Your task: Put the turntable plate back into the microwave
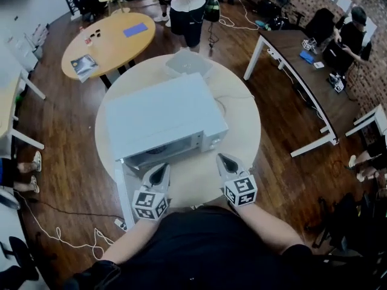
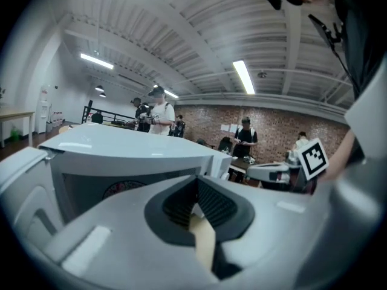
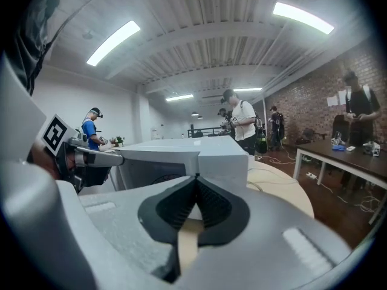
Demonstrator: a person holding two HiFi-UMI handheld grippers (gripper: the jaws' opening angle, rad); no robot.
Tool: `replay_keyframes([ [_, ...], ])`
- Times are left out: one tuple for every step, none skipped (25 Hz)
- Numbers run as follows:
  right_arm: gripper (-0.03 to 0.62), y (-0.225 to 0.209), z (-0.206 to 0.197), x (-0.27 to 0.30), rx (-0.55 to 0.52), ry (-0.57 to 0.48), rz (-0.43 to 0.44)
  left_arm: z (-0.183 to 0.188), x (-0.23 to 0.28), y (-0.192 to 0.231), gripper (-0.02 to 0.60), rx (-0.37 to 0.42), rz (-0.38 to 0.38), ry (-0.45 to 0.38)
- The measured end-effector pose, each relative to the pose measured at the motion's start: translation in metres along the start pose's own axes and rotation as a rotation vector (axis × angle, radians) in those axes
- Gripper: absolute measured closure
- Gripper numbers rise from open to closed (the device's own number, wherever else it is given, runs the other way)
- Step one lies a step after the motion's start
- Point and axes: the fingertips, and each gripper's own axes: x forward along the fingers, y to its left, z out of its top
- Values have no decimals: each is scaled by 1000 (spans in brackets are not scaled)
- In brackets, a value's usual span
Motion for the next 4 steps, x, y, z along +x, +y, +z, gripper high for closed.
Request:
replay_keyframes([
  [592,1,-2,-2,2,4,-6,0,0,1,577,8,-3,-2],
  [592,5,-4,-1,5,8,-2,0,-2,5,577,13,4,-6],
  [592,10,-7,3,9,11,6,1,-5,12,577,17,15,-11],
  [592,15,-9,8,13,14,16,2,-8,19,577,19,27,-16],
])
